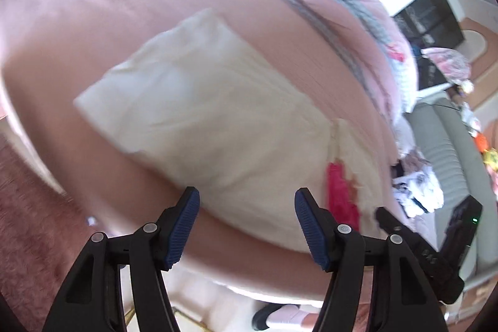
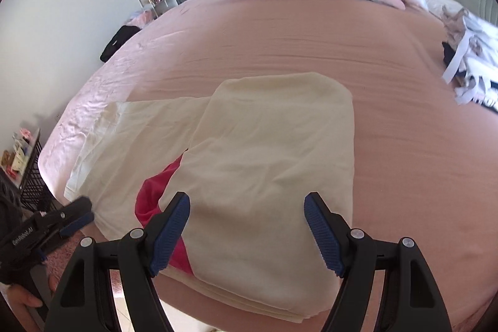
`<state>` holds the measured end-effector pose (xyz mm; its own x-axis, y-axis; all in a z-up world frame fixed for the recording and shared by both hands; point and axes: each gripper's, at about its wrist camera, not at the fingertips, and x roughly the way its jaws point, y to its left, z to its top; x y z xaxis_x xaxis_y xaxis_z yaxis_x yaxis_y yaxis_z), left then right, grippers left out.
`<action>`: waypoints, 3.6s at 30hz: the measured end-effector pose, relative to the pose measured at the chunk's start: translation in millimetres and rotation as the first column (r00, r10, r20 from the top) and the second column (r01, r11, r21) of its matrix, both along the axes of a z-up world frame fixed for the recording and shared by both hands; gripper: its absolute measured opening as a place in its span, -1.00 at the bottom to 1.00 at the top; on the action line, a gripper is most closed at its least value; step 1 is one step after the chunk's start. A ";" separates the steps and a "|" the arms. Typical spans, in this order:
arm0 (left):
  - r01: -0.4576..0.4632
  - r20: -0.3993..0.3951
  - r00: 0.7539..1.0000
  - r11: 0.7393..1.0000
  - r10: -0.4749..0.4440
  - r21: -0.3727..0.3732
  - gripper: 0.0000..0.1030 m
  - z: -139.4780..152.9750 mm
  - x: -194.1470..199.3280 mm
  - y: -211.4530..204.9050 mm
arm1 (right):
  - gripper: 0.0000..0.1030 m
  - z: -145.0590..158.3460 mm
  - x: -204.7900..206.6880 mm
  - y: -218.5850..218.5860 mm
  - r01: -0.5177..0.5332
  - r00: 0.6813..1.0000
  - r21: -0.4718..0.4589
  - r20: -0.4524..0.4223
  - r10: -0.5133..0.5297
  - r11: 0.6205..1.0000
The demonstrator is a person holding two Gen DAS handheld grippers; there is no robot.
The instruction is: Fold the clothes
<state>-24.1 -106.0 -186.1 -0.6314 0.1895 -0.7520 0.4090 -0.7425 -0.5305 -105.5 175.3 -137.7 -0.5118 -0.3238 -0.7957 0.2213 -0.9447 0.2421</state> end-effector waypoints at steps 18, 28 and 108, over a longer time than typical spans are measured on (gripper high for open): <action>-0.179 -0.112 0.977 0.983 0.182 0.039 0.17 -19.5 -25.2 -28.0 | 0.47 -31.9 10.1 68.9 0.202 0.976 -0.117 0.106 -0.190 0.972; 0.081 -0.129 0.982 0.926 -0.138 -0.369 -0.78 45.6 -56.0 26.9 | 0.47 -34.7 7.6 78.4 0.227 0.971 -0.135 0.109 -0.213 0.964; 0.396 -0.185 0.892 0.910 -0.412 -0.121 0.13 20.5 -71.5 47.4 | -0.69 -21.5 -69.0 -7.6 -0.109 0.969 -0.253 0.188 0.160 0.961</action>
